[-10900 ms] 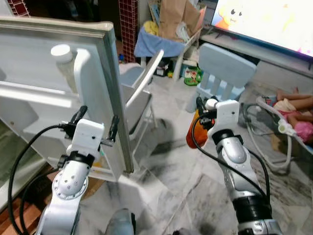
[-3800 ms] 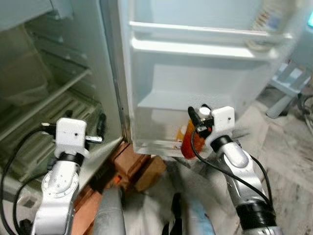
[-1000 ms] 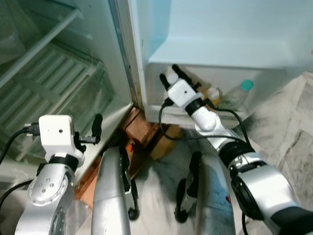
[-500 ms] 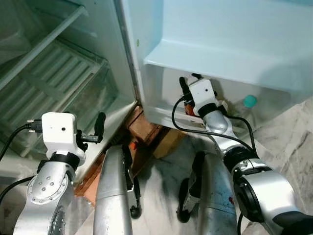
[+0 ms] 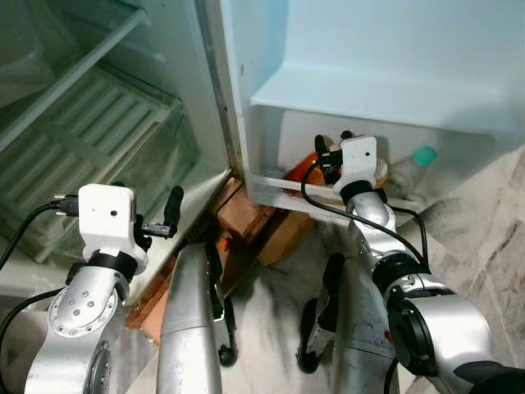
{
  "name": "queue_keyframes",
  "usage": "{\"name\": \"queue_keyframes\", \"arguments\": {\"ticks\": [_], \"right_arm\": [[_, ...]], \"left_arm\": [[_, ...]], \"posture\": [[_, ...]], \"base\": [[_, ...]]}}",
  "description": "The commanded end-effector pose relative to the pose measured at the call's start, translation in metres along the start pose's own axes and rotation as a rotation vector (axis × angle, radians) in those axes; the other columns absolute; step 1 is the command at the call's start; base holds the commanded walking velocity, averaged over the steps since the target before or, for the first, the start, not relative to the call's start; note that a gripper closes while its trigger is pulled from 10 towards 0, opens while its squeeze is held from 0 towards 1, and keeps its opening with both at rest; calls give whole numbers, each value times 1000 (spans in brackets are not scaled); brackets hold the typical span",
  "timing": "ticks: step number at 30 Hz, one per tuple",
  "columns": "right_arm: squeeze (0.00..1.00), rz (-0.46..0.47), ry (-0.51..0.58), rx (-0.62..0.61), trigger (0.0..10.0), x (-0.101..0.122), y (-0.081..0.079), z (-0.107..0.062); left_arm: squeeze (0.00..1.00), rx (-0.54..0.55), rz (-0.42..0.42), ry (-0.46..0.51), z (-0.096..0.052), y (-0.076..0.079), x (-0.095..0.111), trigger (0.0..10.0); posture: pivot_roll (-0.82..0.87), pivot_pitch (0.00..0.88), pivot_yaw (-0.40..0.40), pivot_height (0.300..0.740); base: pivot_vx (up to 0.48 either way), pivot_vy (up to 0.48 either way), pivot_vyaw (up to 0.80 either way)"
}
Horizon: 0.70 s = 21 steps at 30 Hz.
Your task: Restocking fridge
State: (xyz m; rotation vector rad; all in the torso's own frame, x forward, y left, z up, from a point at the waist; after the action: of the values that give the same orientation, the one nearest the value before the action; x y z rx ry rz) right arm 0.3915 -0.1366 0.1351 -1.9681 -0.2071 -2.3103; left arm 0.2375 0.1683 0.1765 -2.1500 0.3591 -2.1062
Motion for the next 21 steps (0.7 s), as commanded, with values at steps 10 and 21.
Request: {"name": "queue_keyframes", "arguments": {"ticks": [10,21], "right_arm": [[737,18,-12,-7,10000,-3,0,-1],[0,78,1,47,10000,1,-12,2]], "left_arm": [[0,-12,12,-25,1,1,-8,10000],[0,4,16,-14,5,-2,-7,10000]], "posture": [[326,284,43,522],[326,270,38,522]], "base": [[0,0,0],[0,0,0]]}}
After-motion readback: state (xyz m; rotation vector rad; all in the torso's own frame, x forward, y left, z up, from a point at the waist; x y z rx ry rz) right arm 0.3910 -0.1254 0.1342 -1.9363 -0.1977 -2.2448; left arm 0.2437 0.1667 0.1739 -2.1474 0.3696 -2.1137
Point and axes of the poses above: a point about 5 cm out from each wrist's last joint towards the gripper, its own z axis pointing out of the wrist towards the gripper, its own x axis along the axis of the wrist's last joint, y = z × x, the point moved 2 cm from there along z, pointing out of the wrist towards the gripper, and after that the axes turned 8 degrees about z, right-handed, at the moved point
